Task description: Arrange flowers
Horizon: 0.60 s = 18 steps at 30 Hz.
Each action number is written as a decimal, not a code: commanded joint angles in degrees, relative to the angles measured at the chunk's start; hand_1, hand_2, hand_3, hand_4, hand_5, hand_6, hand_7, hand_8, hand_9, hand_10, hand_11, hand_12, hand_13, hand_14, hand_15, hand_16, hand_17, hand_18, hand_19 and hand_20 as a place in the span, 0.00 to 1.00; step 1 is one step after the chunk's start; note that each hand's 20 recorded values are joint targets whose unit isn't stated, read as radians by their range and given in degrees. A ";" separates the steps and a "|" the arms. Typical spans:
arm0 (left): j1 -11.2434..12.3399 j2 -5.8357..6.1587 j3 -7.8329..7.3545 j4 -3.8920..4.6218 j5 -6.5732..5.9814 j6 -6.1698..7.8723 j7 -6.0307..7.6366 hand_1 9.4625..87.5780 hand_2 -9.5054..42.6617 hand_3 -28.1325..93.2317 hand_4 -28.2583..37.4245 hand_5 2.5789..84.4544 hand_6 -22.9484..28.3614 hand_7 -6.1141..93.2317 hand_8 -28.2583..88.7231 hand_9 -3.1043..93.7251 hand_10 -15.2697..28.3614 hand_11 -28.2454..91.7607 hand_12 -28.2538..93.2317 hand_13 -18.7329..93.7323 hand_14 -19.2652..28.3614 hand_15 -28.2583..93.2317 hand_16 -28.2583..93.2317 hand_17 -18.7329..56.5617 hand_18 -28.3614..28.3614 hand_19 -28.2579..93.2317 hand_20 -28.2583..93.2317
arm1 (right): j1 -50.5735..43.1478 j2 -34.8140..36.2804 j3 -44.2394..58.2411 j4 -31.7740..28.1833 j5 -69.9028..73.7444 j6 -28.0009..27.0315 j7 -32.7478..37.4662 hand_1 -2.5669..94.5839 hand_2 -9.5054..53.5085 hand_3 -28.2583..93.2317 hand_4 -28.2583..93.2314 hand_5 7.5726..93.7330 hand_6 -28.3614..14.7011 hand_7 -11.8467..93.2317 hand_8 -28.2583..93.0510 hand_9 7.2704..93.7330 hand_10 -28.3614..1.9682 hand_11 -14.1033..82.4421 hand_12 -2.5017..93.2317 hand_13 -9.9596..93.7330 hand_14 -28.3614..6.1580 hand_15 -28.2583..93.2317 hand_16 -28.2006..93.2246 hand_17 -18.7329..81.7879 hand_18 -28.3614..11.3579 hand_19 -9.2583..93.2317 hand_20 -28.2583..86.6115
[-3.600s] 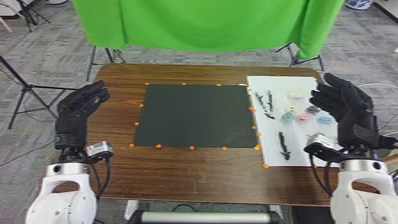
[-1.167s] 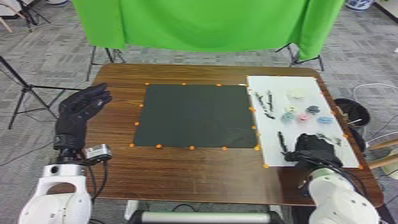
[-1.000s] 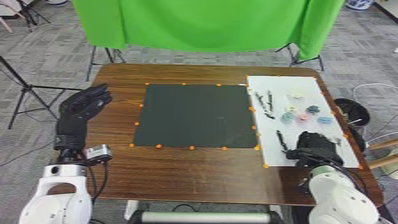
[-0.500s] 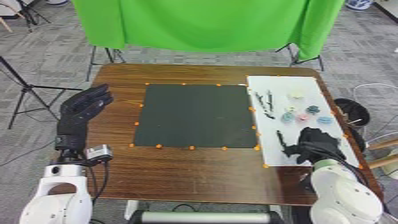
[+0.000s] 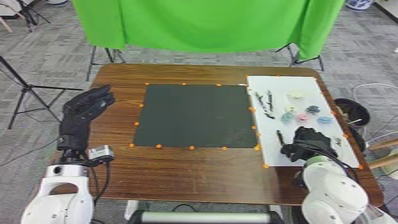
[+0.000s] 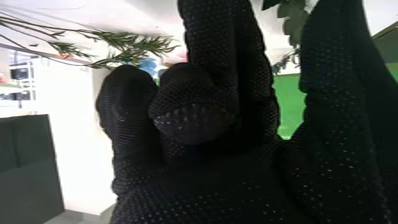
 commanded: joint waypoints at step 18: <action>0.77 -1.13 0.43 -0.08 -0.21 -0.73 -0.91 0.32 0.03 0.77 0.17 0.58 0.51 0.23 0.17 0.54 0.66 0.41 0.32 0.51 0.77 0.47 0.22 0.35 0.75 0.43 0.45 | -1.93 -6.23 -2.52 3.77 5.04 8.17 0.51 0.96 0.00 0.00 0.57 0.81 0.58 0.33 0.42 0.98 0.60 0.39 0.46 1.00 0.84 0.73 0.49 0.91 0.54 1.00 0.61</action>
